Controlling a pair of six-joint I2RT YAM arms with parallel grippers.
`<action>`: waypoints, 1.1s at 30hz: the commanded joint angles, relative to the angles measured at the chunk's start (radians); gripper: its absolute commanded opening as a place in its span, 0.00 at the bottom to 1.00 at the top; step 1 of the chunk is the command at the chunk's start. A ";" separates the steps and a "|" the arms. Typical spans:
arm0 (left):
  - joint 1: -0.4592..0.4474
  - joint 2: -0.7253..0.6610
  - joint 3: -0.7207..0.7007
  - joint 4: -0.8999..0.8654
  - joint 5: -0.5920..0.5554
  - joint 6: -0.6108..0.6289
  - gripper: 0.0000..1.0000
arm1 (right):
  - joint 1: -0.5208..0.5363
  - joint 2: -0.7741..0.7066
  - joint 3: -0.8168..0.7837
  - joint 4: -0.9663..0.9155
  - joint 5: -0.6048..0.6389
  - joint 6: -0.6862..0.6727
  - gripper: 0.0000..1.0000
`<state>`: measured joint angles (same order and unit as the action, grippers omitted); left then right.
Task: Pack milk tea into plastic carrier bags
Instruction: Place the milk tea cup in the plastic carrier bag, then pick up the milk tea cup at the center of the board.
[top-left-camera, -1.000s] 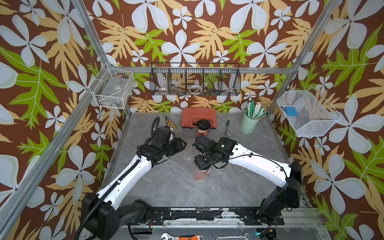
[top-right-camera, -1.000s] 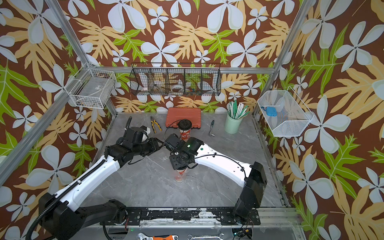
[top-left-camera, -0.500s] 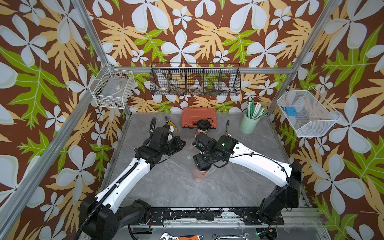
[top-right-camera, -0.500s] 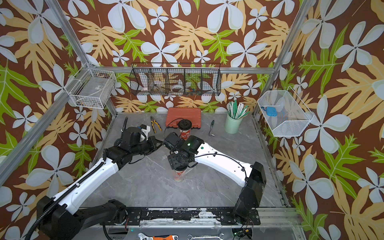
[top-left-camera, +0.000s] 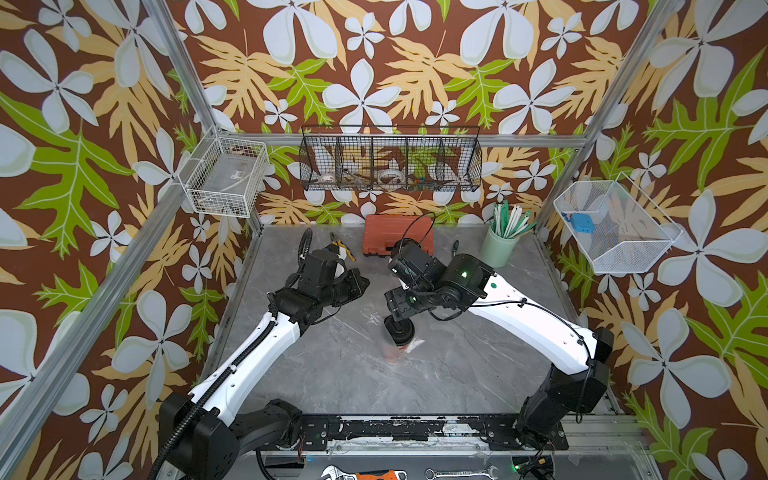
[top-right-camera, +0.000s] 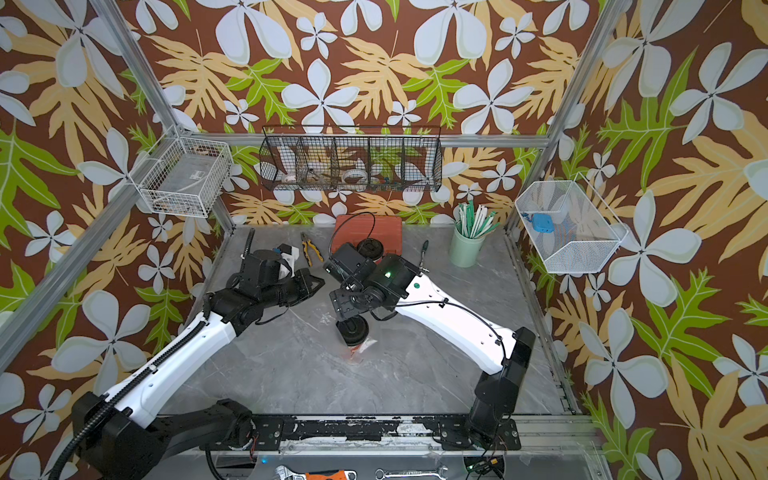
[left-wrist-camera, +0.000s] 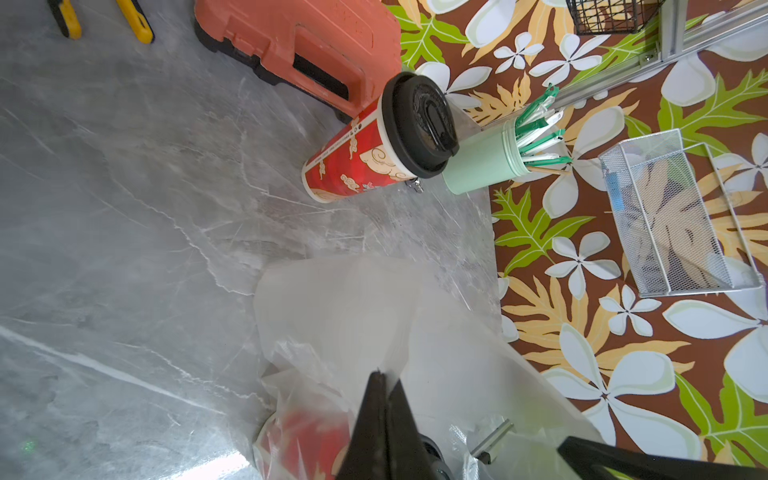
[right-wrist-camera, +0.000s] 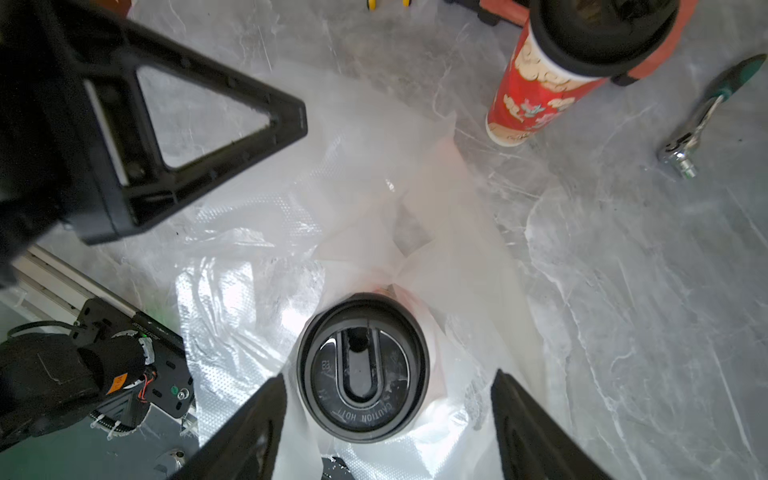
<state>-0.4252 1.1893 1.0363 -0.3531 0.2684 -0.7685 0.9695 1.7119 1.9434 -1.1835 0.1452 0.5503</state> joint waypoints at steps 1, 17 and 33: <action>0.002 -0.002 0.011 -0.015 -0.017 0.027 0.00 | -0.034 0.008 0.059 -0.036 0.052 -0.035 0.76; 0.002 -0.019 -0.016 0.009 -0.003 -0.008 0.00 | -0.390 0.176 0.170 0.181 -0.062 -0.246 0.71; 0.002 -0.012 -0.032 0.013 0.006 -0.037 0.00 | -0.390 0.523 0.468 0.232 0.000 -0.242 0.77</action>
<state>-0.4244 1.1736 0.9993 -0.3435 0.2707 -0.8059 0.5770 2.2204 2.4104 -0.9962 0.1135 0.2928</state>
